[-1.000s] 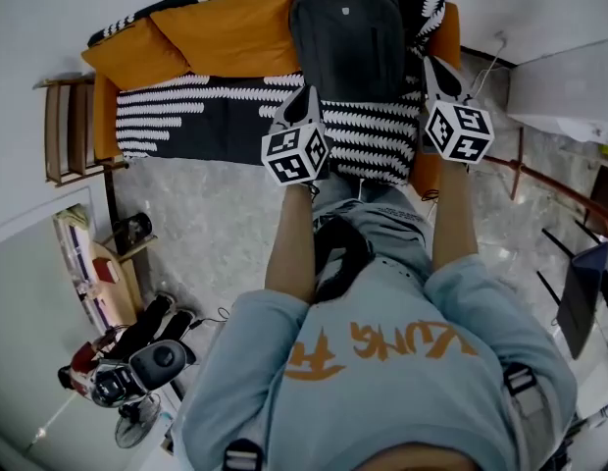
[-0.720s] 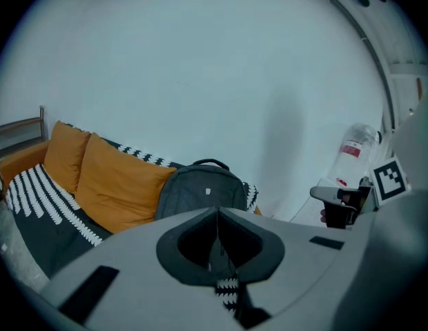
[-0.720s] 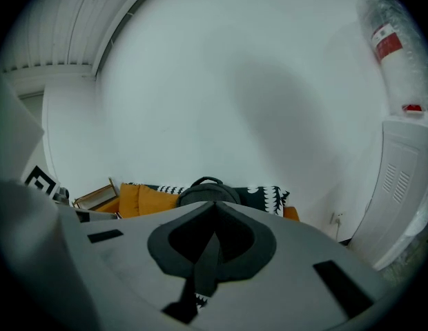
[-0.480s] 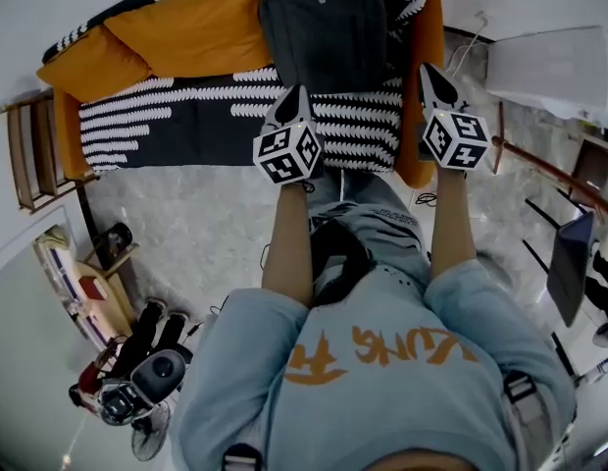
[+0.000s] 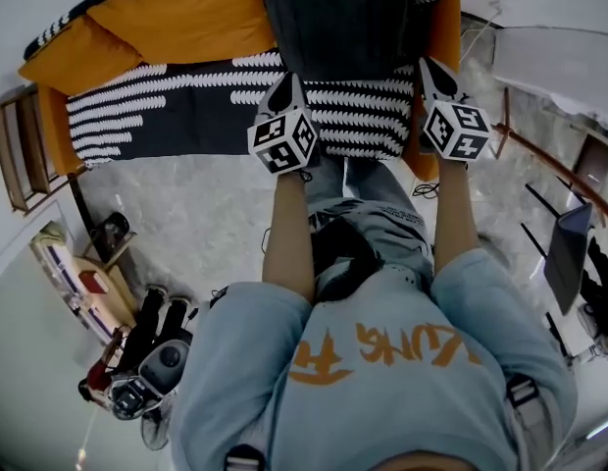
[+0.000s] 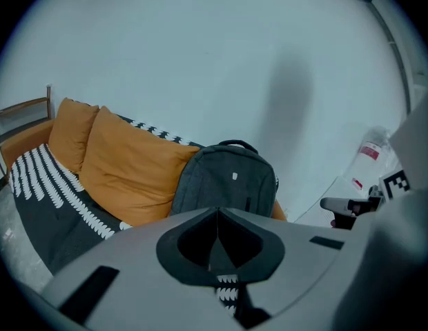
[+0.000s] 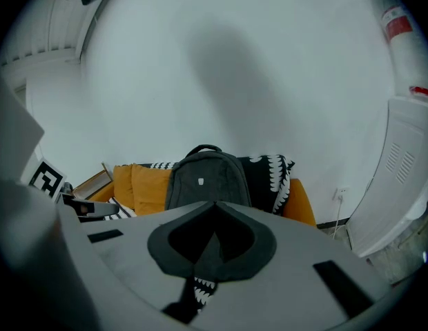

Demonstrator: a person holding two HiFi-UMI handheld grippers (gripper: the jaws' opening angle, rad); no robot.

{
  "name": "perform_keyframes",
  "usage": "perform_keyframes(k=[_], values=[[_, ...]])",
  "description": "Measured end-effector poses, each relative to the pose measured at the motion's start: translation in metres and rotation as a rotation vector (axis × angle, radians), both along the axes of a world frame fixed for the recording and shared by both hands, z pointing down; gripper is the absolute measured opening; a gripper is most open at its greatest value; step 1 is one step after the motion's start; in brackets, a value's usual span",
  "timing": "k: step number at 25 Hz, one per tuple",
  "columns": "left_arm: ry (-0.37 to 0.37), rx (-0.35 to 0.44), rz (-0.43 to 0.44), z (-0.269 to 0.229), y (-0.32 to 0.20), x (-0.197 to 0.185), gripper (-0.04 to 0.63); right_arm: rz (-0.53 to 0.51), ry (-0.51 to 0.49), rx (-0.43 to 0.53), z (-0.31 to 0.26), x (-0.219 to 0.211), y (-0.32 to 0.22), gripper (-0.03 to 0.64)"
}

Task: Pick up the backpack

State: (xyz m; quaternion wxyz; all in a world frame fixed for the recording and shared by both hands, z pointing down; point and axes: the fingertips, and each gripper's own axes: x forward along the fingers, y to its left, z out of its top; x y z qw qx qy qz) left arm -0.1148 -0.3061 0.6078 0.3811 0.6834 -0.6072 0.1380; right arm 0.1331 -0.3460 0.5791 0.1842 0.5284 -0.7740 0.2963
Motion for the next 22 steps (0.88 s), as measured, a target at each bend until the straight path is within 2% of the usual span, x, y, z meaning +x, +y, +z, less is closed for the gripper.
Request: perform_keyframes(k=[10, 18, 22], values=[[0.004, -0.055, 0.068, 0.045, -0.031, -0.01, 0.023, 0.037, 0.018, -0.075, 0.042, -0.004, -0.02, -0.002], [-0.025, -0.069, 0.117, 0.074, -0.063, -0.026, 0.025, 0.078, 0.024, -0.106, 0.068, -0.005, -0.04, -0.002], [-0.013, -0.068, 0.142, 0.084, -0.078, -0.031, 0.025, 0.091, 0.027, -0.116, 0.078, -0.006, -0.05, -0.002]])
